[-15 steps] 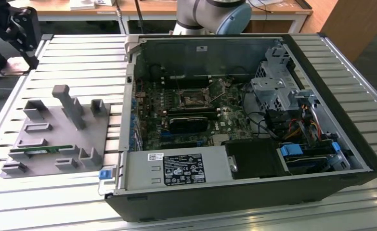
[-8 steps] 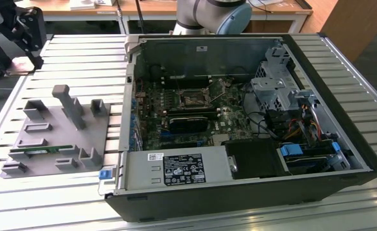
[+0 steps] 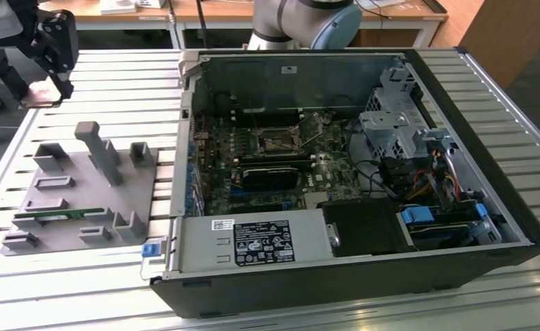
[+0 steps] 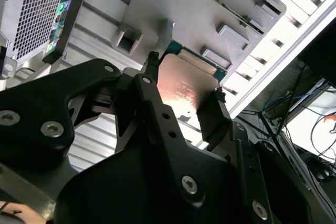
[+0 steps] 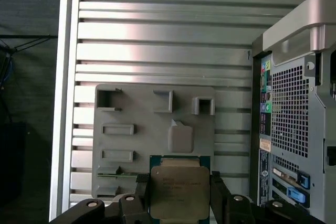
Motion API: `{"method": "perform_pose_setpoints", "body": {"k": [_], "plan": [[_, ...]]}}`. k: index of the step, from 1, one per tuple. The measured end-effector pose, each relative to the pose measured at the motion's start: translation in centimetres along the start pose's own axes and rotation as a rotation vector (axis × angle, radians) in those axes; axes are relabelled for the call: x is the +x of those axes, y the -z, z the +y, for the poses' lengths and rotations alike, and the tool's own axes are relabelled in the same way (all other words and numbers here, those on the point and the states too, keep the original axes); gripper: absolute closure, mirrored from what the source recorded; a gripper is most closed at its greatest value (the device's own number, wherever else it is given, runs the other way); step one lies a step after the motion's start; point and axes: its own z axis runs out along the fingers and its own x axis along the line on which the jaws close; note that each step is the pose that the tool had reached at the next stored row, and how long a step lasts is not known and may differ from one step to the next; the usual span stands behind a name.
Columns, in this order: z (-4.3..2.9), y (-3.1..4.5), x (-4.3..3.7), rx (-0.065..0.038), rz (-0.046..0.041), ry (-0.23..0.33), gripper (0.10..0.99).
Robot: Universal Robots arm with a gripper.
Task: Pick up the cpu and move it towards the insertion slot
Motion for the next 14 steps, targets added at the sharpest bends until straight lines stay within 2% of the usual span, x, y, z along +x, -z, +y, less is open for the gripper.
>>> {"method": "perform_pose_setpoints", "body": {"k": [14], "plan": [[-0.03,0.00,-2.11,0.000,0.0000,0.000,0.545]]}}
